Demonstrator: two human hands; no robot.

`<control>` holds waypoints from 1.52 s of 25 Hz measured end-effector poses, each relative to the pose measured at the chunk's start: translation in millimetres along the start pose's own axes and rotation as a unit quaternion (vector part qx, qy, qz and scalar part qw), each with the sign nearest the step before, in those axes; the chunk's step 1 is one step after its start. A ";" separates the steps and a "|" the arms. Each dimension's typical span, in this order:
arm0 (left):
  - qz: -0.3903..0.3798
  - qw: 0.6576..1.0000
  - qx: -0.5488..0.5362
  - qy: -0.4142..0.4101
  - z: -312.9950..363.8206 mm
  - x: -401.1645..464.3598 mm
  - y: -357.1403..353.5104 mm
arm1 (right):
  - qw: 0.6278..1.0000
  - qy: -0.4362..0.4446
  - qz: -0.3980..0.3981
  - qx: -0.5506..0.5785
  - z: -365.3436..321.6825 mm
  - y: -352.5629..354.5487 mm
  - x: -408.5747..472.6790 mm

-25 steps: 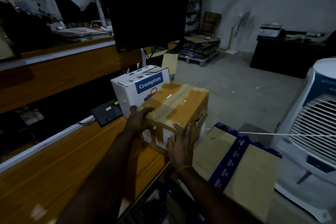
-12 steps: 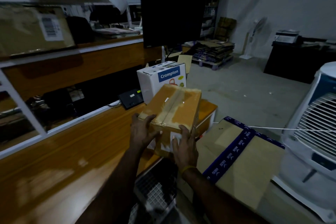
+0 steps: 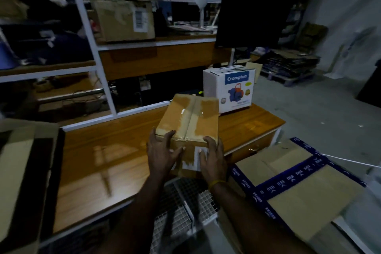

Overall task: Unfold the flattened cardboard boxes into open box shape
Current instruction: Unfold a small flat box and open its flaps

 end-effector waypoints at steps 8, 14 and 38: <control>0.076 0.987 0.072 0.119 -46.8 -26.5 43.0 | 0.987 0.052 -0.147 0.047 -37.5 -68.5 18.6; 0.033 0.989 -0.042 0.142 -71.6 -25.8 31.5 | 0.975 0.072 -0.208 0.016 -31.2 -91.1 10.4; 0.018 0.985 0.150 0.082 -4.5 125.3 134.2 | 0.905 0.177 -0.385 -0.044 -114.0 -38.8 152.2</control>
Point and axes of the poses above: each hand's wrist, its own x-axis towards the middle knuckle, its own y-axis out of the back of the hand, z = x × y, the point moved 4 cm from there along x, towards the middle knuckle, and after that the axes turned 7 degrees about y, right-handed, at the moved point
